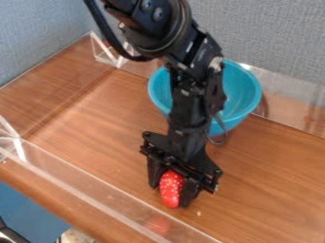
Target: Put the strawberry in the blue bowl
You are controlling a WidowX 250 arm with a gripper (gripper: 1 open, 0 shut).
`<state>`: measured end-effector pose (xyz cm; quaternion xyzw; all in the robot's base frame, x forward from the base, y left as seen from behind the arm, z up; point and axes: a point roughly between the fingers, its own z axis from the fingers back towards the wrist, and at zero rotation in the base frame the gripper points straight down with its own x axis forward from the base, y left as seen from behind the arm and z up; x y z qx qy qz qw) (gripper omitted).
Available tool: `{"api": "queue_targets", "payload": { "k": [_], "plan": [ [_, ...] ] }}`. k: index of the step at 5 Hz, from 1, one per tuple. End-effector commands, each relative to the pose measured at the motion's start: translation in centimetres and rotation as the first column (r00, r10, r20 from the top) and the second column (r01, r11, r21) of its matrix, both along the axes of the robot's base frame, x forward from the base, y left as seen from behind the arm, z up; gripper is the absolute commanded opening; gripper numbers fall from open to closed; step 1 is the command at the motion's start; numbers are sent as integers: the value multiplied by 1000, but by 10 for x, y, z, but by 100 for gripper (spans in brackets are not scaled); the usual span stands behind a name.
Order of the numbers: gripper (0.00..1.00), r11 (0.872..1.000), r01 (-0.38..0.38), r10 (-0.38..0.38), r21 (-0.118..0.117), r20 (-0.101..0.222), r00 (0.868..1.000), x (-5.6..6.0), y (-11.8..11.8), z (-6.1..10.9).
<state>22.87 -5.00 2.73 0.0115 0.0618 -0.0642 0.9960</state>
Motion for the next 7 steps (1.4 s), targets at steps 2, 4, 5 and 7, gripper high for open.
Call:
{"api": "queue_targets", "payload": {
  "k": [2, 4, 5, 7],
  "plan": [
    [0, 1000, 25, -23, -19, 89, 996, 2, -8, 25],
    [0, 999, 28, -25, -25, 99, 995, 0, -10, 24],
    [0, 999, 28, -25, -29, 105, 994, -1, -11, 25],
    [0, 999, 27, -23, -36, 115, 993, -2, -12, 27]
  ]
}}
